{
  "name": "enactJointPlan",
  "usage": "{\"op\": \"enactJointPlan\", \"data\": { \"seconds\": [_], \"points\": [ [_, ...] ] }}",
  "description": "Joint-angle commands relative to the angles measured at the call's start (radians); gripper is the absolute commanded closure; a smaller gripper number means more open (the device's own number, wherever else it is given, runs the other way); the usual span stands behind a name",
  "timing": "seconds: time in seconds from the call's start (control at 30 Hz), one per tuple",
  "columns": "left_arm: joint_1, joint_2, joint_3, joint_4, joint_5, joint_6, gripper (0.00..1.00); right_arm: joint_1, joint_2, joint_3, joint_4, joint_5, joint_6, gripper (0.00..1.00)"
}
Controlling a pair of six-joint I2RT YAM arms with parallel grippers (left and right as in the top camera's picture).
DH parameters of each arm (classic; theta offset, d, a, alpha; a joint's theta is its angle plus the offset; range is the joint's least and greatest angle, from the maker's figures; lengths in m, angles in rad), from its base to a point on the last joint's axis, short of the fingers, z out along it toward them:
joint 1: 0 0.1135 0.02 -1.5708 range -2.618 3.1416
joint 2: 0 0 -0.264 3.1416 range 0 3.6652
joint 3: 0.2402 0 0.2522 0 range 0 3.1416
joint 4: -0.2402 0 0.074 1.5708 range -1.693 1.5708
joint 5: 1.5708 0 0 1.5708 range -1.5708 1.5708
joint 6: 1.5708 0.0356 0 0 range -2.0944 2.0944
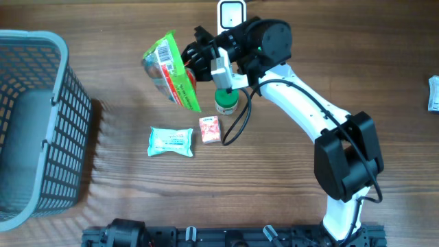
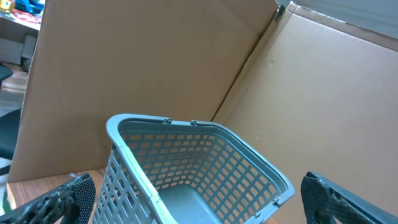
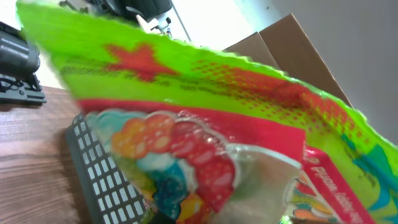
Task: Scan the item barcode
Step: 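Carry the Haribo bag up to the white scanner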
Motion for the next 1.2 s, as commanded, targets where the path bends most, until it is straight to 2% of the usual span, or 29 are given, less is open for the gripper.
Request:
{"op": "enactJointPlan", "data": {
  "seconds": [0.0, 0.07, 0.13, 0.2, 0.23, 0.3, 0.37, 0.43, 0.53, 0.67, 0.9, 1.03, 1.17],
  "points": [
    [-0.005, -0.002, -0.002, 0.002, 0.001, 0.010, 0.00, -0.008, -0.013, 0.031, 0.000, -0.062, 0.056, 0.96],
    [-0.005, -0.002, -0.002, 0.002, 0.001, 0.010, 0.00, -0.012, -0.013, 0.031, -0.036, -0.062, 0.277, 0.96],
    [-0.005, -0.002, -0.002, 0.002, 0.001, 0.010, 0.00, -0.033, -0.013, 0.031, -0.203, -0.061, 0.337, 0.96],
    [-0.004, -0.002, -0.002, 0.002, 0.001, 0.010, 0.00, -0.070, -0.013, 0.031, -0.453, -0.021, 0.343, 0.96],
    [-0.005, -0.002, -0.002, 0.002, 0.001, 0.010, 0.00, -0.086, -0.013, 0.031, -0.572, 0.054, 0.372, 0.96],
    [-0.005, -0.002, -0.002, 0.002, 0.001, 0.010, 0.00, -0.131, -0.013, 0.031, -0.904, 0.394, 0.534, 0.96],
    [-0.005, -0.002, -0.002, 0.002, 0.001, 0.010, 0.00, -0.170, -0.013, 0.031, -1.027, 0.449, 0.637, 0.96],
    [-0.005, -0.002, -0.002, 0.002, 0.001, 0.010, 0.00, -0.222, -0.013, 0.031, -1.038, 0.492, 0.928, 0.96],
    [-0.005, -0.002, -0.002, 0.002, 0.001, 0.010, 0.00, -0.229, -0.012, 0.031, -1.130, 0.934, 1.313, 0.96],
    [-0.005, -0.002, -0.002, 0.002, 0.001, 0.010, 0.00, -0.183, 0.018, 0.031, -1.126, 1.259, 1.595, 0.95],
    [-0.005, -0.002, -0.002, 0.002, 0.001, 0.010, 0.00, -0.168, 0.204, 0.041, -0.837, 1.334, 1.870, 0.95],
    [-0.005, -0.002, -0.002, 0.002, 0.001, 0.010, 0.00, -0.168, 0.311, 0.134, -0.773, 1.351, 1.899, 0.95],
    [-0.005, -0.002, -0.002, 0.002, 0.001, 0.010, 0.00, -0.170, 0.436, 0.328, -0.793, 1.332, 1.909, 0.95]
  ]
}}
